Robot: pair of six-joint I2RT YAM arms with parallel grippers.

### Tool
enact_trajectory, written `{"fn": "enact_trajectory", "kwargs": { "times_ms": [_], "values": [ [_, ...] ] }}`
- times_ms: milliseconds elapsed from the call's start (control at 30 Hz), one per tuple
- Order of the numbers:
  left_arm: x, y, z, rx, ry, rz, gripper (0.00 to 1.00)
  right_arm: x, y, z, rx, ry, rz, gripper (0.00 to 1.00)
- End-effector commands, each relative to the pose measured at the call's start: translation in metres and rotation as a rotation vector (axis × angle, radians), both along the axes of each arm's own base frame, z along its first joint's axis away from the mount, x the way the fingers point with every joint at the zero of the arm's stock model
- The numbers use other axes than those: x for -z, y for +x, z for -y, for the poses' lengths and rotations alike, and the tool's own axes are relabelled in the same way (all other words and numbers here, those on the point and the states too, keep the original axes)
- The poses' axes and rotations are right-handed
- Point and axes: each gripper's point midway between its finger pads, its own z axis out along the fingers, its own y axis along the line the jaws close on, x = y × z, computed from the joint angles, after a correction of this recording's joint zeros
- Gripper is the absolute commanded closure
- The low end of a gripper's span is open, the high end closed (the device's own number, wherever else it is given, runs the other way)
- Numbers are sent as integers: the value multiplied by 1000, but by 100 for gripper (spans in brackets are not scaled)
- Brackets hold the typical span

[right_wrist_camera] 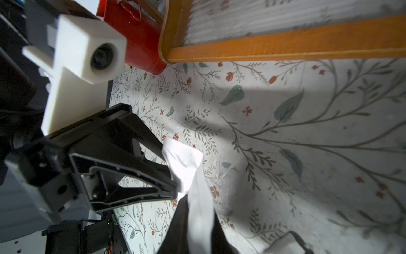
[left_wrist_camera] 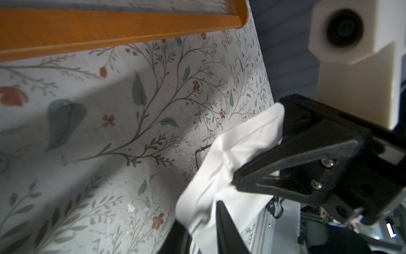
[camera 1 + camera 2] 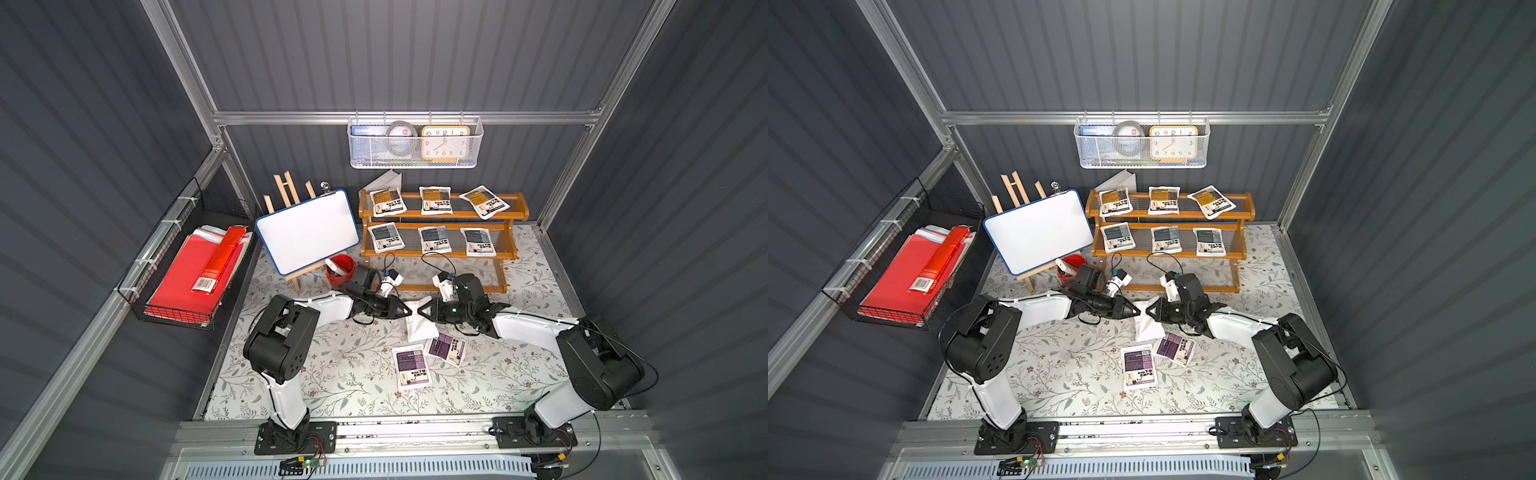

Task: Place the bagged coffee beans on the shelf by color
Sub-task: Adjust the bagged coffee beans at the center of the board.

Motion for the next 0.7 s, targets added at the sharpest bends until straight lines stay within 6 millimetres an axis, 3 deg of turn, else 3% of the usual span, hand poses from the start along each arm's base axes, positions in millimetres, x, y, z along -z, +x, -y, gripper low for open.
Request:
{"fn": "enact_trajectory", "kwargs": {
  "times_ms": [0,167,300,500,667],
  "values": [
    [-9,20,-15,-117,-30,-21,67,-9,15,18,66,-150,78,100],
    [-28,44,-26,-260,-27,5,52,-5,28,50,140,-497,159,100],
    [-26,50,-35,-335,9,-5,49,-1,28,61,148,-795,222,100],
    [-8,55,-54,-459,104,-48,47,18,18,61,115,-1244,333,100],
    [5,58,-70,-535,187,-63,46,28,4,33,53,-1341,418,96]
  ]
}}
